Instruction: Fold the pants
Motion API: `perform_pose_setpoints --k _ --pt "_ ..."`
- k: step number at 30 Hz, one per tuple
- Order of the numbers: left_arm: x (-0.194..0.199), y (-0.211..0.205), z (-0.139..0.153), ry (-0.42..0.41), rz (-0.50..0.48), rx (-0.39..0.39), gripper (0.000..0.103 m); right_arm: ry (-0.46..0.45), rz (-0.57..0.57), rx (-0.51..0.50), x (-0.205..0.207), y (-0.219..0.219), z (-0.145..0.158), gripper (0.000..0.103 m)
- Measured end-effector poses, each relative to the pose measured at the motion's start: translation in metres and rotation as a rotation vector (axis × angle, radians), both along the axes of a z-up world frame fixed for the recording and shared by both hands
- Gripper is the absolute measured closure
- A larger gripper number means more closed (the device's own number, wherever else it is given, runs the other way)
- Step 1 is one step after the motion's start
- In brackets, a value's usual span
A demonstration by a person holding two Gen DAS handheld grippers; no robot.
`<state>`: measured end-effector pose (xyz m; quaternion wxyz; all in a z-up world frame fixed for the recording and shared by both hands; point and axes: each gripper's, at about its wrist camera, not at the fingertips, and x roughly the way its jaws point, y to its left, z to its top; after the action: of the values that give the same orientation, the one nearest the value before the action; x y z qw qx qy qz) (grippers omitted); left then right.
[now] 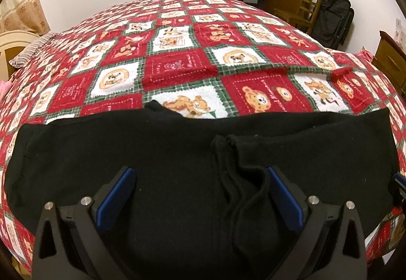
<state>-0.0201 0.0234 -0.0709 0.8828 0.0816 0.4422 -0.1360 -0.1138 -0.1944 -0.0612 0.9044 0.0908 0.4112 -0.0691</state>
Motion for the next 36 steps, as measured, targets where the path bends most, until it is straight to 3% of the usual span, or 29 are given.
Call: perform_pose_setpoints --k 4,11,18,21,25,30,36 --pt "-0.001 0.003 0.001 0.012 -0.01 -0.005 0.0 -0.051 -0.022 0.005 -0.005 0.005 0.017 0.087" --pt "-0.006 0.0 0.002 -0.007 -0.02 0.03 0.0 0.06 0.034 0.028 0.009 0.027 -0.011 0.087" --pt "-0.006 0.01 0.004 0.017 -0.025 0.01 0.0 0.042 0.02 0.042 0.013 0.03 -0.002 0.087" --pt "-0.007 0.011 0.005 0.018 -0.022 0.006 0.0 -0.019 0.075 0.038 0.019 0.043 0.014 0.087" --pt "-0.008 0.009 0.009 0.0 -0.024 0.033 0.0 -0.017 0.154 0.026 0.044 0.069 0.019 0.087" --pt "-0.008 0.017 0.018 -0.033 -0.011 0.053 0.0 -0.003 0.232 0.01 0.077 0.102 0.012 0.087" --pt "0.0 0.044 0.027 -0.083 0.09 0.115 0.0 0.053 0.261 0.024 0.094 0.118 -0.014 0.087"
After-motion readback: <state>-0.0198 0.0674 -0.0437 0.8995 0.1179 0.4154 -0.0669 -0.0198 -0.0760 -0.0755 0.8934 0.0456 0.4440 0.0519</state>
